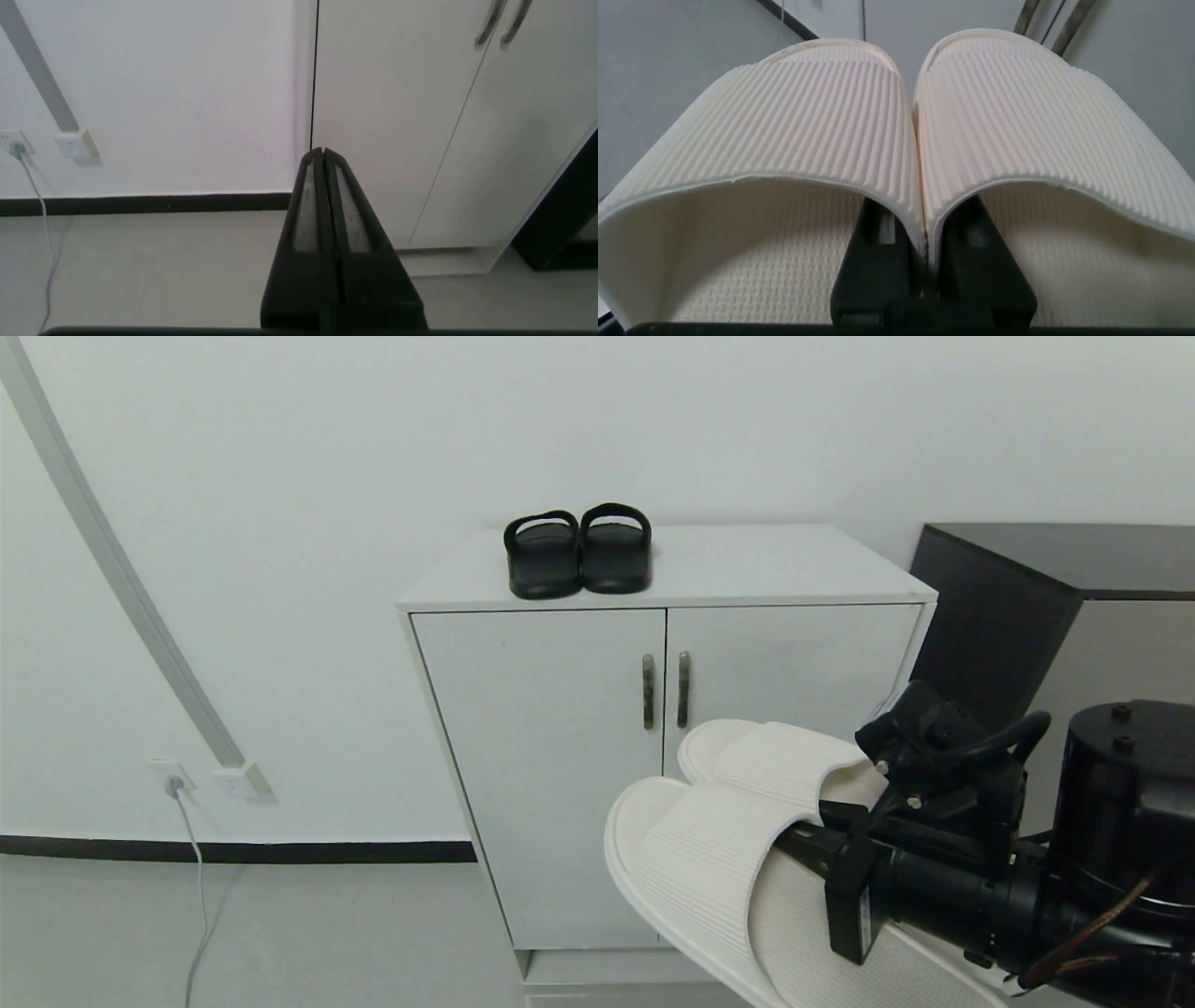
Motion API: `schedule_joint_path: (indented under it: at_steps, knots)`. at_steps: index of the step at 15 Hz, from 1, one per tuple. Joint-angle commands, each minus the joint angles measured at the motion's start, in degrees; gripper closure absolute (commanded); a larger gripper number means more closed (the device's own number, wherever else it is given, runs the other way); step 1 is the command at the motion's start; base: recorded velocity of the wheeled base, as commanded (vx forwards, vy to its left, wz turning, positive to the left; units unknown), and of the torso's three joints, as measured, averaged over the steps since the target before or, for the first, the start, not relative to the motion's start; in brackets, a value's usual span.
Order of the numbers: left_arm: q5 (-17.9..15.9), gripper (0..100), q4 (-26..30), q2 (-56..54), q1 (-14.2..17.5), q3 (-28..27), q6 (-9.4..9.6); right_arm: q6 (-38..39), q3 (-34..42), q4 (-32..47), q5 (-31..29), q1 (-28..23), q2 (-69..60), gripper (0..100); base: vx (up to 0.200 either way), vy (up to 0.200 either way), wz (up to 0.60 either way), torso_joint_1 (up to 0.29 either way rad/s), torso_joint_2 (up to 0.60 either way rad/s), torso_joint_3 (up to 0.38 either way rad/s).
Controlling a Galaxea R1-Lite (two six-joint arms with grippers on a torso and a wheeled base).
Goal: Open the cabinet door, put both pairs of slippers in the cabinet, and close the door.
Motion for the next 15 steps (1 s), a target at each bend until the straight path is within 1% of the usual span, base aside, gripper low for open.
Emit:
schedule_joint_path:
  at_steps: [1, 8, 12, 13, 14, 15]
  knots:
    - [0.02, 100, -0.01, 0.07, 0.0, 0.01, -0.04, -0.04, 0.02, -0.03, -0.01, 0.03, 0.11, 100, 0.0, 0.0, 0.0, -0.139, 0.48, 0.33]
    - [0.02, 100, -0.01, 0.07, 0.0, 0.01, -0.04, -0.04, 0.81, -0.12, -0.1, 0.03, -0.07, 100, 0.0, 0.0, 0.0, -0.103, 0.46, 0.354]
    - [-0.07, 100, -0.01, 0.07, 0.0, 0.01, 0.13, -0.04, 0.9, -0.03, -0.1, 0.03, -0.68, 100, 0.0, 0.0, 0.0, -0.028, 0.42, 0.383]
    - [-0.16, 100, 0.07, 0.07, 0.0, 0.01, 0.13, -0.04, 0.99, -0.03, -0.1, 0.03, -0.77, 100, 0.0, 0.0, 0.0, -0.002, 0.09, 0.071]
    - [-0.16, 0, 0.07, 0.07, 0.0, 0.01, 0.22, -0.04, 1.16, -0.03, -0.1, 0.03, -0.77, 100, 0.0, 0.0, 0.0, 0.0, 0.0, 0.0]
    - [-0.07, 0, -0.01, 0.07, 0.0, 0.01, 0.13, -0.04, 1.16, -0.03, -0.1, 0.03, -0.86, 100, 0.0, 0.0, 0.0, 0.0, 0.0, 0.0]
